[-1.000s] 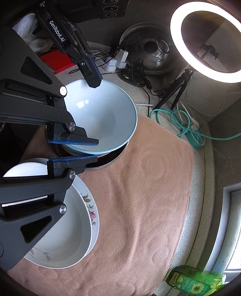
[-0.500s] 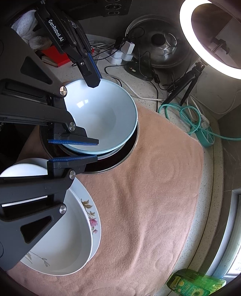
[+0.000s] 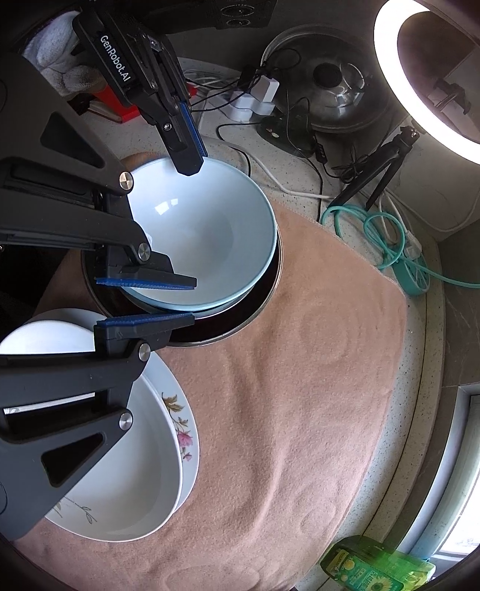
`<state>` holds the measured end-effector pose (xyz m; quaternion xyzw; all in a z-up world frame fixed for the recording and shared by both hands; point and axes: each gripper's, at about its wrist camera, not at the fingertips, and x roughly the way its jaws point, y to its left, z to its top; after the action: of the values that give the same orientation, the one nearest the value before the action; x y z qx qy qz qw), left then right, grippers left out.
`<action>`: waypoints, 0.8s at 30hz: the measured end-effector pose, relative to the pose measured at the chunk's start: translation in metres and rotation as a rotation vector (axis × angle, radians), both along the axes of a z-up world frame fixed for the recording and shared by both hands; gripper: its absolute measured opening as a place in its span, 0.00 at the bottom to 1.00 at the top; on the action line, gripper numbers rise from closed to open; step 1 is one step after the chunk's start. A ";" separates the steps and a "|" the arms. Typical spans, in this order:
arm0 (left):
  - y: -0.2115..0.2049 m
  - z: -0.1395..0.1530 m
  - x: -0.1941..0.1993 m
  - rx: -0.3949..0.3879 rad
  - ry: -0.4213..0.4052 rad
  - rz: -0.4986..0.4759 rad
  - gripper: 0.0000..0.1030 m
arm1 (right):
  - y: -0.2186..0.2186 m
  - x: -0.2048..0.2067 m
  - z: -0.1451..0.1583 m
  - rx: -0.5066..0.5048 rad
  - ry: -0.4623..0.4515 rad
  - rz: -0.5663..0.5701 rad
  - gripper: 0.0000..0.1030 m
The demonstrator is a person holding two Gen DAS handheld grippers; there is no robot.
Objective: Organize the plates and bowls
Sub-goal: 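Lower the ceramic bowl into the steel bowls and open the right gripper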
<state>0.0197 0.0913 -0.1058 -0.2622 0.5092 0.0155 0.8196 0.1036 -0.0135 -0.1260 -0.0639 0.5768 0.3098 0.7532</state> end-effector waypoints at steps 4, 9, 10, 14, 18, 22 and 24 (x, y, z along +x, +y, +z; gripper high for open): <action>0.001 -0.002 -0.002 -0.008 0.008 -0.003 0.12 | -0.001 0.001 0.003 0.017 0.000 -0.002 0.21; 0.002 0.003 -0.003 -0.006 -0.010 0.008 0.12 | 0.001 -0.003 0.016 0.041 -0.040 0.006 0.43; 0.004 0.005 -0.004 -0.005 -0.014 0.013 0.12 | 0.001 -0.005 0.019 0.045 -0.050 0.008 0.43; 0.010 0.012 -0.008 0.001 -0.036 0.032 0.13 | 0.000 -0.007 0.026 0.057 -0.068 0.007 0.45; 0.016 0.019 -0.011 0.007 -0.050 0.041 0.39 | -0.008 -0.007 0.032 0.097 -0.077 -0.016 0.63; 0.018 0.027 -0.014 0.097 -0.065 0.044 0.56 | -0.017 -0.005 0.038 0.121 -0.093 -0.026 0.82; 0.021 0.028 -0.016 0.136 -0.063 0.049 0.59 | -0.022 -0.003 0.041 0.119 -0.102 -0.030 0.84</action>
<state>0.0041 0.1120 -0.0774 -0.2186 0.4743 0.0617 0.8506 0.1002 -0.0350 -0.0853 -0.0259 0.5192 0.3287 0.7885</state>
